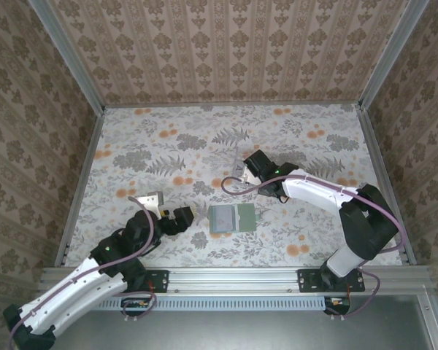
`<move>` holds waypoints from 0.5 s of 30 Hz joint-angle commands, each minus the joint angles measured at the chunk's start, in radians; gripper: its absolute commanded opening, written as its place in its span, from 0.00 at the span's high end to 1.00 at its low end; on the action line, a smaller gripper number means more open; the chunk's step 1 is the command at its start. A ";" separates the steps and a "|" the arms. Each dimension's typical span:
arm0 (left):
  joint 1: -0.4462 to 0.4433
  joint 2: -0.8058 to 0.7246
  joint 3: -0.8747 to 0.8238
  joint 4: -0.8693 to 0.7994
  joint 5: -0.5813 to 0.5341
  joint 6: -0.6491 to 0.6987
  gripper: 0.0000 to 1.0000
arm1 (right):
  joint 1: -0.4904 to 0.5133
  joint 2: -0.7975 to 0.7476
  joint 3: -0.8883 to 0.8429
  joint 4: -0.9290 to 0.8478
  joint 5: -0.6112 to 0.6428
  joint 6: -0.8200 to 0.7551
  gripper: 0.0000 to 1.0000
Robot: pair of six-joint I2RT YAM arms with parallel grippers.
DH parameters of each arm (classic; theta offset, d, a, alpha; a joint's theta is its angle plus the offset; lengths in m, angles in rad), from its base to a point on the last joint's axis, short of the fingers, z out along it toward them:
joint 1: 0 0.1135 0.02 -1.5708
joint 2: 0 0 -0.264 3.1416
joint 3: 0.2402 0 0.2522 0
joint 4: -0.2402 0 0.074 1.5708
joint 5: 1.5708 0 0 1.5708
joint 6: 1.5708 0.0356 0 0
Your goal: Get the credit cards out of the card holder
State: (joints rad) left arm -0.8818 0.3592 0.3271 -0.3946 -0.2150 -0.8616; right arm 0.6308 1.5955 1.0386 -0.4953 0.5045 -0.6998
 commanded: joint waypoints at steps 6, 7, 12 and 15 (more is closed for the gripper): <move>0.009 -0.017 -0.016 -0.021 -0.006 -0.008 0.00 | -0.007 0.023 0.017 0.023 0.046 0.020 0.75; 0.009 -0.018 -0.016 -0.021 -0.006 -0.008 0.00 | -0.007 0.024 0.017 0.027 0.047 0.020 0.75; 0.011 -0.017 -0.019 -0.021 -0.006 -0.010 0.00 | -0.007 0.038 0.020 0.034 0.064 0.021 0.74; 0.013 -0.019 -0.019 -0.023 -0.003 -0.011 0.00 | -0.008 0.049 0.023 0.046 0.094 0.023 0.69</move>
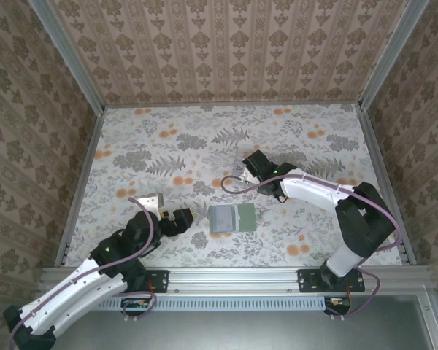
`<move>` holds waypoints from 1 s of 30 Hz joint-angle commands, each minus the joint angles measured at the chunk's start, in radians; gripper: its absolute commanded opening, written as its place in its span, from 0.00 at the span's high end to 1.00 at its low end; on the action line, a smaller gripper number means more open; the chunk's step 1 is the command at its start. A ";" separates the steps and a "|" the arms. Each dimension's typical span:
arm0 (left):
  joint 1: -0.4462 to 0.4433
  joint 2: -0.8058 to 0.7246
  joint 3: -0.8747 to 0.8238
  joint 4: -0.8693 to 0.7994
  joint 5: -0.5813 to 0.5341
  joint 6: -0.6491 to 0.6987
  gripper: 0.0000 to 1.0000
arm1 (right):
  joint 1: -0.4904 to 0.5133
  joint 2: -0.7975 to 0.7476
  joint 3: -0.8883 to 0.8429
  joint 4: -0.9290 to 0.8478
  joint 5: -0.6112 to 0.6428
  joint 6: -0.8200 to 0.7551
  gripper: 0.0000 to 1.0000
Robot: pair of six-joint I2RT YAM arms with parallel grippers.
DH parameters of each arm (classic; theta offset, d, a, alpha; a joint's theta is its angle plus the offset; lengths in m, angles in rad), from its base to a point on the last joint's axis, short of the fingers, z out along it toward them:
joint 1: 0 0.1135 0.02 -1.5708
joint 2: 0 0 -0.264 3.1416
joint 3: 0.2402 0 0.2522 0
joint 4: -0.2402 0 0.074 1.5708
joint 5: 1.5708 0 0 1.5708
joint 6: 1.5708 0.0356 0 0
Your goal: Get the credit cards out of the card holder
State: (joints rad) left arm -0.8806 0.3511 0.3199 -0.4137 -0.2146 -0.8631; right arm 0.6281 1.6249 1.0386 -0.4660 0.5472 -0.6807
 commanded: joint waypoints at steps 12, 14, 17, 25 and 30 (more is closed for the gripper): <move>0.012 -0.020 -0.015 -0.010 0.001 -0.008 0.00 | -0.040 0.054 0.059 0.063 0.140 0.017 0.70; 0.012 -0.022 -0.015 -0.010 0.001 -0.008 0.00 | -0.044 0.064 0.067 0.059 0.137 0.021 0.70; 0.012 -0.024 -0.015 -0.011 0.001 -0.009 0.00 | -0.047 0.083 0.081 0.058 0.147 0.031 0.70; 0.014 -0.021 -0.012 -0.011 -0.001 -0.005 0.00 | -0.044 0.024 0.094 0.012 0.107 0.120 0.70; 0.019 0.003 -0.008 0.012 -0.002 -0.004 0.00 | -0.020 -0.110 0.068 -0.018 0.059 0.229 0.69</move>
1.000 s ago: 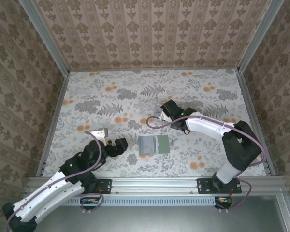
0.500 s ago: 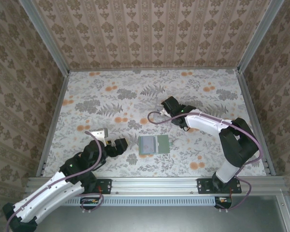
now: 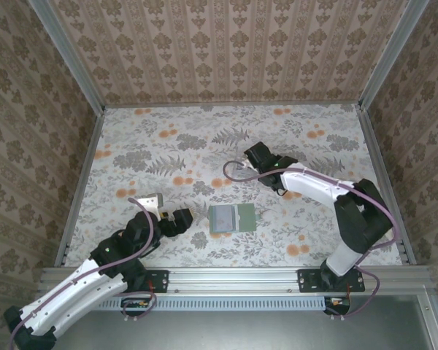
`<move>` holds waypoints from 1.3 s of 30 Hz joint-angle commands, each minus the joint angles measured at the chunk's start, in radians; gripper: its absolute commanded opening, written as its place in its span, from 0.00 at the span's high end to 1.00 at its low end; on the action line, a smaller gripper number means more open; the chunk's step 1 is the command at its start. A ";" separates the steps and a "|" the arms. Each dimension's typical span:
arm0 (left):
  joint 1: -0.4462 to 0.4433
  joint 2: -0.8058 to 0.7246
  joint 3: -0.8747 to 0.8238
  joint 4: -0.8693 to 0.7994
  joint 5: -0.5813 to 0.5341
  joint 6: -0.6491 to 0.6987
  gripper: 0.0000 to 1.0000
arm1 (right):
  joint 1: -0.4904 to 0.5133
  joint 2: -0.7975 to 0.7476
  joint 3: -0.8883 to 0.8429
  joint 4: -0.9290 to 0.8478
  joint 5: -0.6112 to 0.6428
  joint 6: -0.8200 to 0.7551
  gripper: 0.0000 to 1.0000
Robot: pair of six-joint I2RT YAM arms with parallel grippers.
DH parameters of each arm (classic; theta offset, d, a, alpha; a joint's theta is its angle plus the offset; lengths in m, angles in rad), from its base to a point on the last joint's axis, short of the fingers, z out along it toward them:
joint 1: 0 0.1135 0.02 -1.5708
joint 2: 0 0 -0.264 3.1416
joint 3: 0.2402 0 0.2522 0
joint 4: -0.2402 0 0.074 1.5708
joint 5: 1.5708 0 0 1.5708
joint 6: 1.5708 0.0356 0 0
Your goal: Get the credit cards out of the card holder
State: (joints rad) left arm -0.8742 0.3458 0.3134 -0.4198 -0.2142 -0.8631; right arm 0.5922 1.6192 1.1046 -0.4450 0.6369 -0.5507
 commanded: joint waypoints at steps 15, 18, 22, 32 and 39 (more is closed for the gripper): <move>0.012 0.525 0.154 0.211 0.137 -0.029 0.12 | 0.152 -0.395 -0.239 0.023 -0.505 0.742 0.67; 0.009 0.621 0.178 0.254 0.170 -0.048 0.22 | 0.175 -0.368 -0.277 0.037 -0.551 0.855 0.68; 0.006 0.732 0.205 0.295 0.200 -0.072 0.35 | 0.186 -0.317 -0.333 0.083 -0.606 0.954 0.76; -0.013 0.871 0.249 0.336 0.253 -0.105 0.54 | 0.186 -0.191 -0.438 0.204 -0.624 1.033 0.76; -0.030 0.957 0.282 0.368 0.295 -0.087 0.59 | 0.186 -0.159 -0.482 0.291 -0.676 1.075 0.78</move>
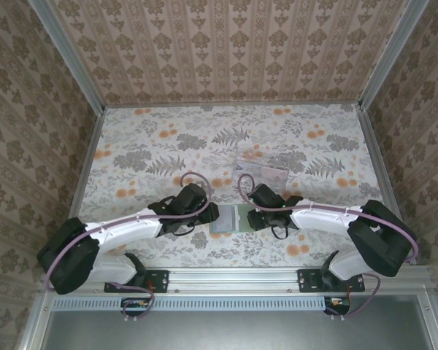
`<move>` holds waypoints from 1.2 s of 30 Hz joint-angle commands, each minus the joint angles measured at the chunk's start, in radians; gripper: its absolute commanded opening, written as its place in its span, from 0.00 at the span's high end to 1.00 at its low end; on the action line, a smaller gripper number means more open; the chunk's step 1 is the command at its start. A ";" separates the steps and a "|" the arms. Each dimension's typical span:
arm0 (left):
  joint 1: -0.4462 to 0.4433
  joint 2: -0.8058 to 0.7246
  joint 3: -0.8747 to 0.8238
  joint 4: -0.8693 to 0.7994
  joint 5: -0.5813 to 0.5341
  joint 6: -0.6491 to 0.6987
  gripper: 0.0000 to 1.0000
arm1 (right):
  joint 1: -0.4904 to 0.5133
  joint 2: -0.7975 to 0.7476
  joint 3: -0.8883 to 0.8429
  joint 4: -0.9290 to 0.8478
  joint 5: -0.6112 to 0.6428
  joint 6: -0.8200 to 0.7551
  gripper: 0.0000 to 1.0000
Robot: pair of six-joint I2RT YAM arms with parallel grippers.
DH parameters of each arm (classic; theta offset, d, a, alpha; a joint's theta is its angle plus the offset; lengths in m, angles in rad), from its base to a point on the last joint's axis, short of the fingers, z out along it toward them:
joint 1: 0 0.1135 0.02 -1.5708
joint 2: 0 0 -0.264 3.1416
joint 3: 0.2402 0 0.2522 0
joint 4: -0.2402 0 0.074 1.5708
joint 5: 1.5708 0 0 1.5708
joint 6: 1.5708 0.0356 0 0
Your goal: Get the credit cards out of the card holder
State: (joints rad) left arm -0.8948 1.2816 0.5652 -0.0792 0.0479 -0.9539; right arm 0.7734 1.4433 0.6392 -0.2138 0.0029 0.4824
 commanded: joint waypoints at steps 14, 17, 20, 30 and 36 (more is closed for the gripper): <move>-0.010 0.113 0.038 -0.014 0.014 0.013 0.59 | 0.007 0.040 -0.005 0.090 -0.090 0.067 0.77; -0.010 0.135 0.045 -0.013 0.023 0.017 0.59 | 0.008 0.041 0.000 0.084 -0.089 0.065 0.77; -0.013 0.155 0.053 -0.011 0.030 0.015 0.59 | 0.008 0.042 0.004 0.079 -0.089 0.065 0.77; -0.023 0.144 0.042 0.088 0.098 0.023 0.59 | 0.017 0.056 0.011 0.077 -0.088 0.070 0.77; -0.024 0.098 0.042 0.039 0.063 0.042 0.58 | 0.020 0.064 0.010 0.075 -0.085 0.073 0.76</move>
State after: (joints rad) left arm -0.9104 1.4178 0.6102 -0.0120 0.1238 -0.9436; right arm 0.7845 1.4879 0.6388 -0.1287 -0.0639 0.5358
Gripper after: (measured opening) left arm 0.417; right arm 0.235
